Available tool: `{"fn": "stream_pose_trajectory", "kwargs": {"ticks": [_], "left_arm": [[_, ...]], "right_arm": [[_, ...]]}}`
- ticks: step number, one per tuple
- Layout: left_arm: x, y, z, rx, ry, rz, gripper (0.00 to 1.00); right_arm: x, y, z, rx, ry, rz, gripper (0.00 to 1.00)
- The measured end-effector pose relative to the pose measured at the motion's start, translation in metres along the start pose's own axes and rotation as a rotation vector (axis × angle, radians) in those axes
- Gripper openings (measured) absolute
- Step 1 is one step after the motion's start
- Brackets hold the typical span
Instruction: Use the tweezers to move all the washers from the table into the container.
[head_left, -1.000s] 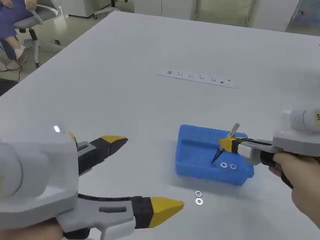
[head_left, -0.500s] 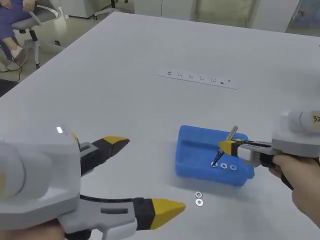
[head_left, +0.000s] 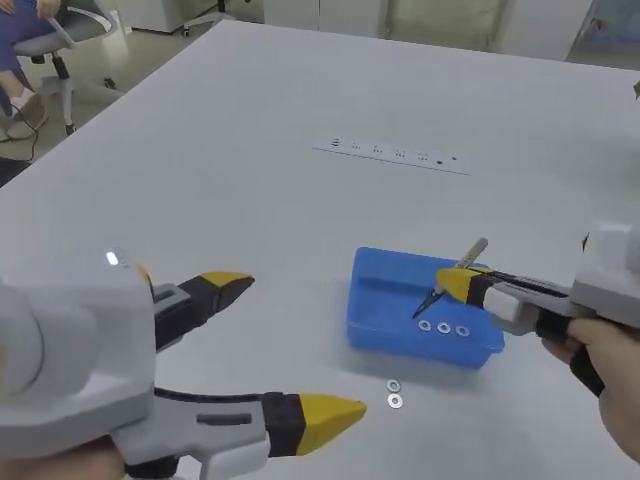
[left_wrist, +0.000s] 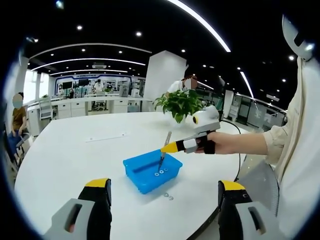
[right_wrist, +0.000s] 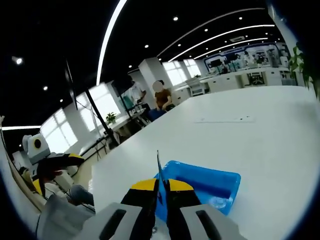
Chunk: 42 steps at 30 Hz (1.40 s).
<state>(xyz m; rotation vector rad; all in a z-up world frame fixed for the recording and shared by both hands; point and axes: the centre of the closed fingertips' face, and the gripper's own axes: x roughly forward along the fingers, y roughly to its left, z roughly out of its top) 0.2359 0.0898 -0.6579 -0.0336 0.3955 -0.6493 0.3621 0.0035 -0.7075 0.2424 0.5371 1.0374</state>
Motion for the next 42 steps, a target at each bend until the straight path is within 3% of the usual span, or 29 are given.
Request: {"fn": "stream_pose_trajectory", "kwargs": {"ticks": [4,8,11,21,27,34,37,42], "left_arm": [[0.002,-0.002,0.0,0.0,0.001,-0.008,0.9],[0.003,-0.004,0.0,0.004,0.002,-0.015,0.9],[0.004,-0.004,0.0,0.006,0.003,-0.017,0.9],[0.002,-0.004,0.0,0.007,0.006,-0.015,0.9],[0.004,-0.005,-0.001,0.004,0.009,-0.018,0.9],[0.004,-0.006,0.0,0.005,0.008,-0.023,0.9],[0.003,-0.006,0.0,0.002,0.006,-0.025,0.9],[0.004,-0.006,-0.001,0.005,0.01,-0.027,0.9]], "right_arm": [[-0.004,0.016,-0.006,0.009,-0.004,0.045,0.02],[-0.003,0.025,-0.027,-0.003,0.05,0.066,0.02],[0.0,0.028,-0.045,-0.017,0.1,0.071,0.02],[0.003,0.027,-0.075,-0.057,0.189,0.048,0.03],[0.003,0.025,-0.077,-0.059,0.191,0.055,0.03],[0.004,0.028,-0.083,-0.099,0.23,0.063,0.03],[0.005,0.031,-0.084,-0.136,0.239,0.065,0.03],[0.006,0.041,-0.089,-0.286,0.275,0.091,0.03]]}}
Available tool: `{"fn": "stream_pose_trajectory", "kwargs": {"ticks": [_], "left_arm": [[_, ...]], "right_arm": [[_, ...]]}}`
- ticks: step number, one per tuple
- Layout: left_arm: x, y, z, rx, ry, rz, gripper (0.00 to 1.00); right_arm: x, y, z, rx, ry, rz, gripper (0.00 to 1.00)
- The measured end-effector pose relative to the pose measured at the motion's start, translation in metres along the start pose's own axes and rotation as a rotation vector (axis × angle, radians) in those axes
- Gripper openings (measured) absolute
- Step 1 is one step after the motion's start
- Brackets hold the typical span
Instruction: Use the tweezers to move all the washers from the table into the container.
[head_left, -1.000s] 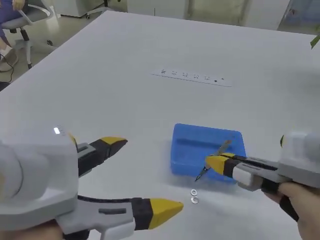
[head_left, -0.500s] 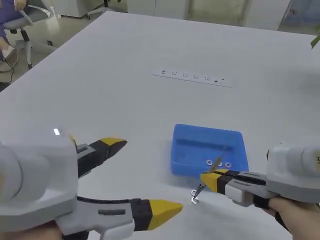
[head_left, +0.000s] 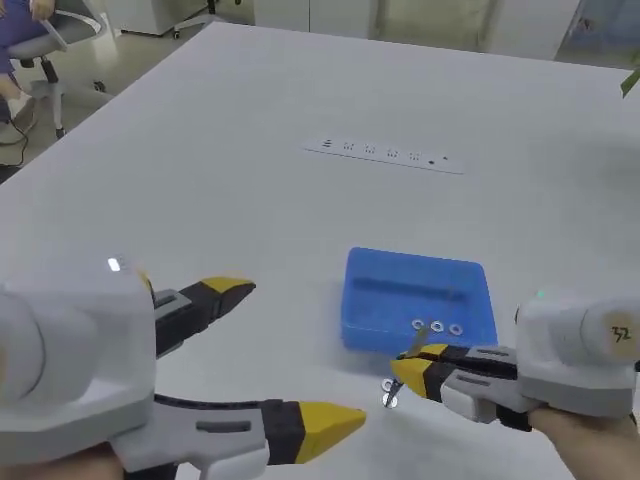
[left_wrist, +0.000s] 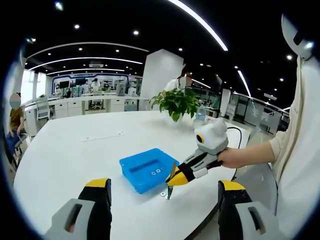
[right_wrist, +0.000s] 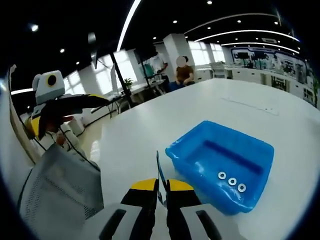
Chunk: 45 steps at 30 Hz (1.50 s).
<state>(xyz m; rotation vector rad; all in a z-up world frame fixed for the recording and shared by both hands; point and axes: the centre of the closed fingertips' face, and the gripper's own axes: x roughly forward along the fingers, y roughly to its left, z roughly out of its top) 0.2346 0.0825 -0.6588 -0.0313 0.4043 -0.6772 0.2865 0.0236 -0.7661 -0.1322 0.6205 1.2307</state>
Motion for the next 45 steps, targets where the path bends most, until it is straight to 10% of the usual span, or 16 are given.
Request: {"fn": "stream_pose_trajectory", "kwargs": {"ticks": [12,27,35,45], "left_arm": [[0.002,-0.002,0.001,0.006,0.001,-0.007,0.89],[0.002,-0.001,0.0,0.004,-0.002,-0.007,0.89],[0.003,-0.002,0.002,0.007,-0.006,-0.013,0.89],[-0.004,0.003,0.003,0.007,-0.011,0.005,0.89]], "right_arm": [[0.008,0.018,-0.002,-0.213,0.064,0.042,0.02],[-0.02,0.009,0.056,-0.102,-0.107,0.034,0.02],[-0.028,-0.019,0.09,-0.068,-0.187,-0.033,0.02],[-0.018,-0.072,0.085,0.094,-0.193,-0.119,0.02]]}}
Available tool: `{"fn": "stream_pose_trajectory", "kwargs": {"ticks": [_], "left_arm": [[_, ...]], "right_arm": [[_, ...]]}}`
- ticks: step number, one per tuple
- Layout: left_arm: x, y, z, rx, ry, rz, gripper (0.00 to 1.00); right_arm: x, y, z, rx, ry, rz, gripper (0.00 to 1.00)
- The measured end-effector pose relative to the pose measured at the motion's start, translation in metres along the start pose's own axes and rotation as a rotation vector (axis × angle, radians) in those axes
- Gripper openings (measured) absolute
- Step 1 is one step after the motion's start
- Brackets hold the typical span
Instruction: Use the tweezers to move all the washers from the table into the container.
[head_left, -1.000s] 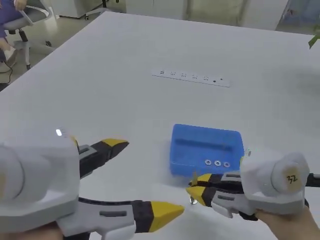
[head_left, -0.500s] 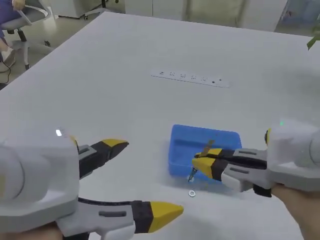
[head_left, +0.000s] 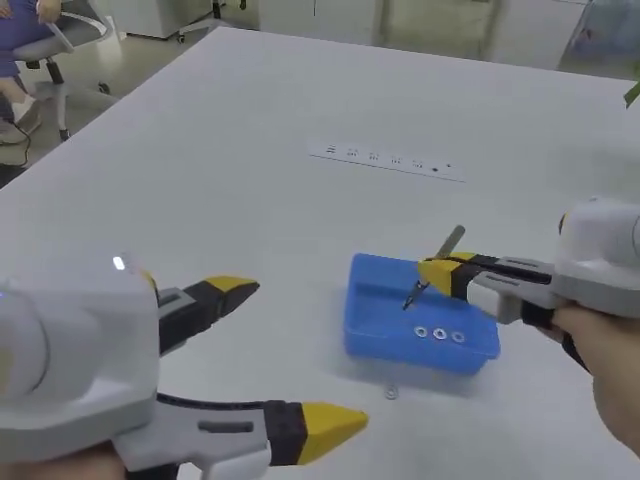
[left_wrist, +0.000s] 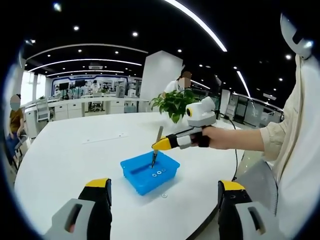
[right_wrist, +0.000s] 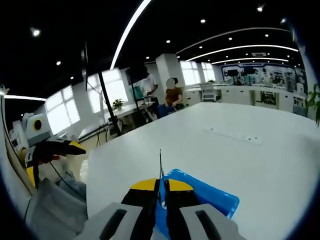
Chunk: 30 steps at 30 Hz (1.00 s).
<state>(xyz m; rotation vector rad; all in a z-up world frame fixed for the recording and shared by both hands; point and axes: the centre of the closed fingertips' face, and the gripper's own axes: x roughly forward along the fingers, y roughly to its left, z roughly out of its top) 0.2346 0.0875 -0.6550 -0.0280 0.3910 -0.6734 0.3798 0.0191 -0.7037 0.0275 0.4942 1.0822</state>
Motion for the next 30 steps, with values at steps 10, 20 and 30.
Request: {"fn": "stream_pose_trajectory", "kwargs": {"ticks": [10,20,30], "left_arm": [[-0.005,0.004,-0.001,-0.006,-0.004,0.022,0.89],[-0.007,0.008,-0.004,-0.01,0.003,0.034,0.89],[-0.007,0.008,-0.005,-0.014,0.007,0.033,0.9]], "right_arm": [[0.021,-0.022,-0.025,0.094,0.055,-0.033,0.02],[0.03,-0.017,-0.042,0.065,0.118,-0.02,0.02],[0.028,-0.015,-0.044,0.06,0.121,-0.009,0.03]]}}
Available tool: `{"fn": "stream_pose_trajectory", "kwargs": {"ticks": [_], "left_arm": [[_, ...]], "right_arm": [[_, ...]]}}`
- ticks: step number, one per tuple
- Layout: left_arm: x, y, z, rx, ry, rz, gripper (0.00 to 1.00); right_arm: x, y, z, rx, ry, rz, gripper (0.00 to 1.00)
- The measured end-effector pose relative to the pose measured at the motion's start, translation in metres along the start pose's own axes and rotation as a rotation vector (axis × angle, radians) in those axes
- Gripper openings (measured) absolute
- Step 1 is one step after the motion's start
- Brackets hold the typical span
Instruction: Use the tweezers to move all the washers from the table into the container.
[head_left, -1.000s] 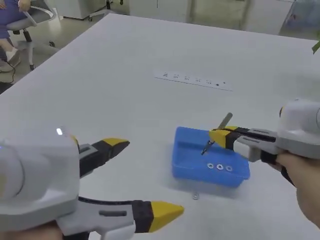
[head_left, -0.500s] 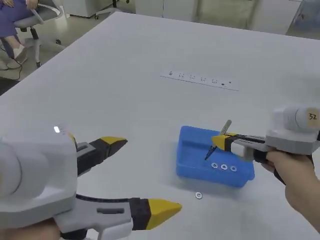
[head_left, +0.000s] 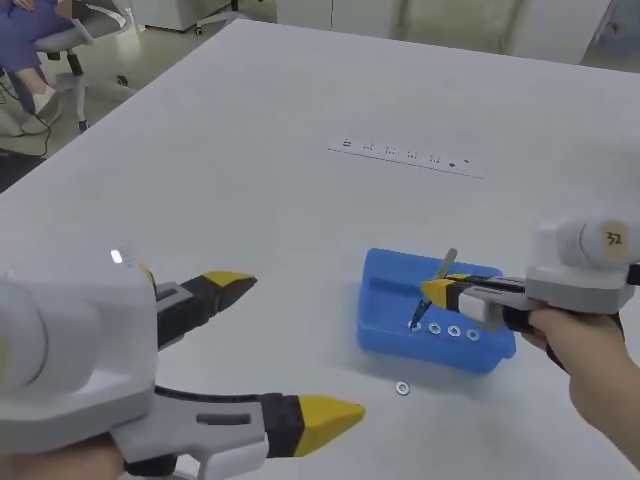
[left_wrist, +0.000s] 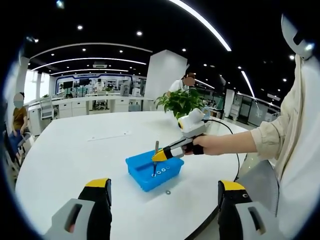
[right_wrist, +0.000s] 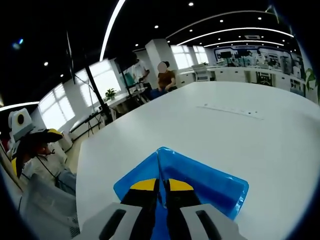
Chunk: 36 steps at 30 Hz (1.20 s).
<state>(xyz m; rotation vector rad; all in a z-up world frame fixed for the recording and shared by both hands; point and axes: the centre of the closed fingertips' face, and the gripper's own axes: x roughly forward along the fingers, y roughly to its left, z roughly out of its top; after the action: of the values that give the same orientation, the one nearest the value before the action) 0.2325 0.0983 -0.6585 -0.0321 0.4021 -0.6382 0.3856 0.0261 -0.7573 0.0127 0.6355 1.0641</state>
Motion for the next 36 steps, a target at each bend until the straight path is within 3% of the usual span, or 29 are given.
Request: {"fn": "stream_pose_trajectory", "kwargs": {"ticks": [2,10,15,18,21,25,28,32,36], "left_arm": [[0.0,0.0,0.0,-0.002,-0.002,-0.001,0.9],[0.005,-0.003,-0.001,0.002,0.003,-0.012,0.9],[0.008,-0.006,0.0,0.005,0.005,-0.024,0.89],[0.009,-0.007,0.0,0.008,0.007,-0.029,0.89],[0.009,-0.008,0.001,0.011,0.007,-0.033,0.89],[0.009,-0.008,0.001,0.011,0.008,-0.034,0.89],[0.008,-0.008,0.0,0.013,0.01,-0.034,0.89],[0.007,-0.007,0.0,0.011,0.01,-0.029,0.89],[0.006,-0.008,0.0,0.01,0.011,-0.029,0.89]], "right_arm": [[-0.004,0.002,0.002,0.007,-0.012,0.006,0.03],[-0.028,0.028,0.027,0.061,-0.161,0.076,0.02],[-0.038,0.049,0.029,0.071,-0.195,0.133,0.02],[-0.038,0.06,0.02,0.059,-0.176,0.16,0.02],[-0.034,0.067,-0.001,0.029,-0.11,0.167,0.02],[-0.028,0.065,-0.021,0.013,-0.061,0.161,0.03],[-0.025,0.063,-0.037,-0.043,0.007,0.133,0.03],[-0.021,0.057,-0.043,-0.086,0.039,0.105,0.03],[-0.021,0.058,-0.043,-0.079,0.038,0.11,0.03]]}}
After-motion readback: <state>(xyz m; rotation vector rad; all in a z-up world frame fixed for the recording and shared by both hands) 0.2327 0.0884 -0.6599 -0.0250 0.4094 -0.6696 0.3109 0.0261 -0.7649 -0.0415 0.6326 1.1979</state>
